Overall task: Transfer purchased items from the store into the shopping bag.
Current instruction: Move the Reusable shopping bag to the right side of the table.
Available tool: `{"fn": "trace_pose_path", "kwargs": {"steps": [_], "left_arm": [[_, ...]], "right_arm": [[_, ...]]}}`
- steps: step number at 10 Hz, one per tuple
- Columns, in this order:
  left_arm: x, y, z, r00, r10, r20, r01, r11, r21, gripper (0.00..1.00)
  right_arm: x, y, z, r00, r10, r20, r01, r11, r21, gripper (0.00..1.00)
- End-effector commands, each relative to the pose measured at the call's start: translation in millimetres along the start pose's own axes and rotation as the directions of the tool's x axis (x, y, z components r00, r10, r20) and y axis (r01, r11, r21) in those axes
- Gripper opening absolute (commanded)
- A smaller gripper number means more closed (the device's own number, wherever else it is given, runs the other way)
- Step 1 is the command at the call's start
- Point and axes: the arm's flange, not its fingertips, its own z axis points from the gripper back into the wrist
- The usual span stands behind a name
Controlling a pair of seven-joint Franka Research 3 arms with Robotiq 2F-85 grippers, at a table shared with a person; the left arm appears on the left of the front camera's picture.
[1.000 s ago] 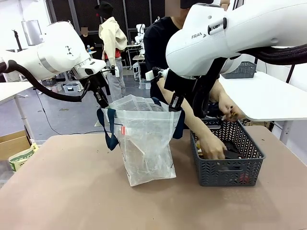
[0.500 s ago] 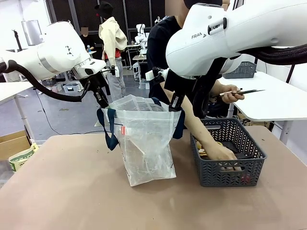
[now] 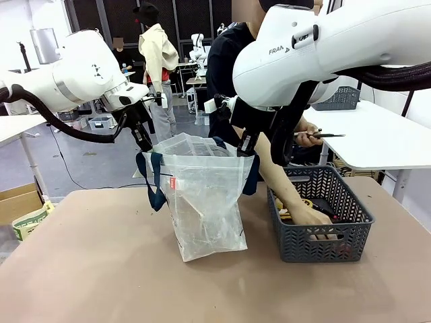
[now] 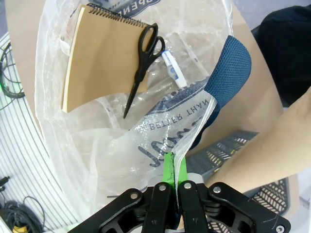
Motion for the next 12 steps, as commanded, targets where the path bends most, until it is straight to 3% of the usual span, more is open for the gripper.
{"fn": "trace_pose_path", "kwargs": {"steps": [1,12], "left_arm": [[-1.2,0.5,0.1,1.000,0.001,-0.001,-0.001,1.000,0.000,0.00],[-1.2,0.5,0.1,1.000,0.001,-0.001,-0.001,1.000,0.000,0.00]], "right_arm": [[-1.7,-0.8,0.1,1.000,0.001,-0.005,-0.001,1.000,-0.001,0.00],[-1.7,-0.8,0.1,1.000,0.001,-0.005,-0.001,1.000,-0.001,0.00]]}}
